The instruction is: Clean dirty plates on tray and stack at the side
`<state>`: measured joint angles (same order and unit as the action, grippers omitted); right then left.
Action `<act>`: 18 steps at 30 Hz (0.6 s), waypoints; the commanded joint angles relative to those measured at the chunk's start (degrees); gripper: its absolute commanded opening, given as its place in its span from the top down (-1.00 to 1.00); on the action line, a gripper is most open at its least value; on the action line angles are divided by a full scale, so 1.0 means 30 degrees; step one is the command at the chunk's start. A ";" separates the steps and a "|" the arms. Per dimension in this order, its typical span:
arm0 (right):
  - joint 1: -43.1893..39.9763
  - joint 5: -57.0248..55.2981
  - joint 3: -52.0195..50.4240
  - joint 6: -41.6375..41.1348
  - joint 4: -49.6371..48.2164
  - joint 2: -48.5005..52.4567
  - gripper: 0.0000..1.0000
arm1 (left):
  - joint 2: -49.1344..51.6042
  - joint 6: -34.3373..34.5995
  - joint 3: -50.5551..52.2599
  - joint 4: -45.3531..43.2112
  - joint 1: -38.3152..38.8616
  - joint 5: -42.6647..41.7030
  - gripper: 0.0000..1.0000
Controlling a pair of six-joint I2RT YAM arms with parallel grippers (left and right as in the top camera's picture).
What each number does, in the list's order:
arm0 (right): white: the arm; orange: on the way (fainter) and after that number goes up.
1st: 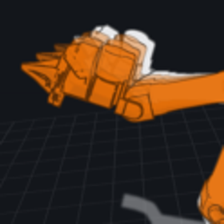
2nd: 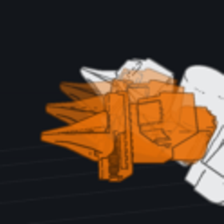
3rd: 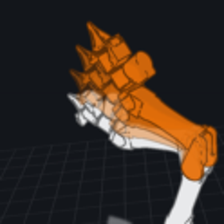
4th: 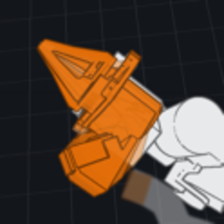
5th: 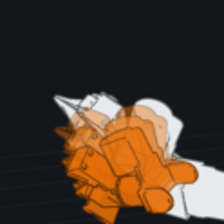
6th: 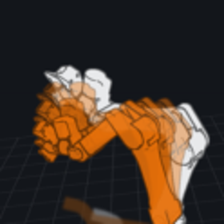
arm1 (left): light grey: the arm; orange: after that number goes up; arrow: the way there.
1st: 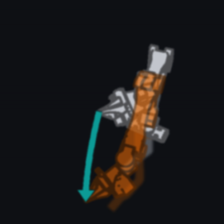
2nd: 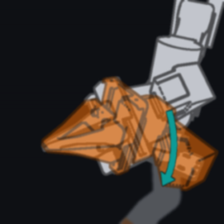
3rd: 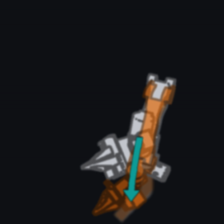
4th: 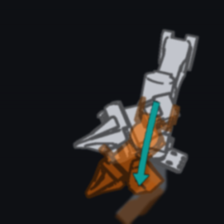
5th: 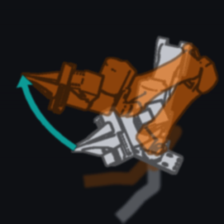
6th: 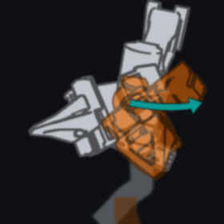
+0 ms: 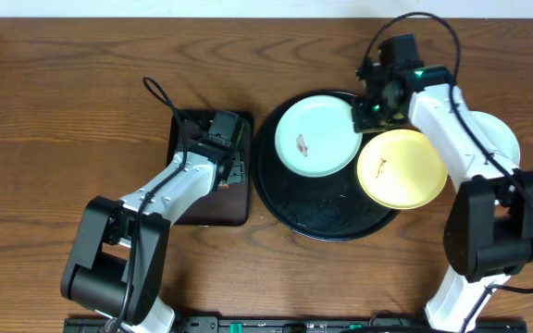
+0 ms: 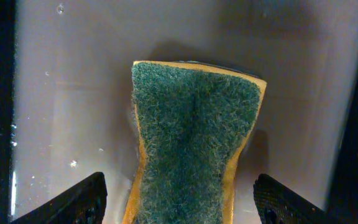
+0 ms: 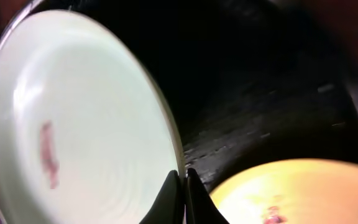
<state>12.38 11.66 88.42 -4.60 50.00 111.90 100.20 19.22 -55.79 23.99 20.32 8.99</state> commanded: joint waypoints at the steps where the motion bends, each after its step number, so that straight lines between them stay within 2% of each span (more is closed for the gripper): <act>1: 0.1348 -0.0539 -0.1035 -0.1392 -0.0087 0.0102 0.98 | -0.0066 -0.0182 0.0175 0.0102 -0.0015 0.0233 -0.41; 2: 0.1683 -0.1195 -0.1304 -0.1639 -0.0219 0.0102 0.97 | -0.0066 -0.0189 0.0175 0.0102 -0.0015 0.0233 -0.20; 3: 0.1923 -0.1603 -0.1428 -0.1756 -0.0240 0.0102 0.97 | -0.0066 -0.0189 0.0175 0.0022 -0.0015 0.0240 -0.12; 8: 0.2820 -0.2106 -0.1603 -0.1741 -0.0160 0.0102 0.98 | -0.0066 -0.0554 0.0240 -0.0911 -0.0022 0.0262 -0.19; 16: 0.2936 -0.2113 -0.1603 -0.1727 0.0211 0.0102 0.98 | 0.0124 -0.0546 0.0401 -0.1428 -0.0022 0.0889 -0.19; 18: 0.2936 -0.2113 -0.1603 -0.1719 0.0233 0.0102 0.97 | 0.0313 -0.0619 0.0401 -0.1413 -0.0109 0.0896 -0.13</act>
<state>20.86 6.13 83.81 -8.80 50.50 112.03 100.20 18.11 -55.72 19.73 20.29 9.87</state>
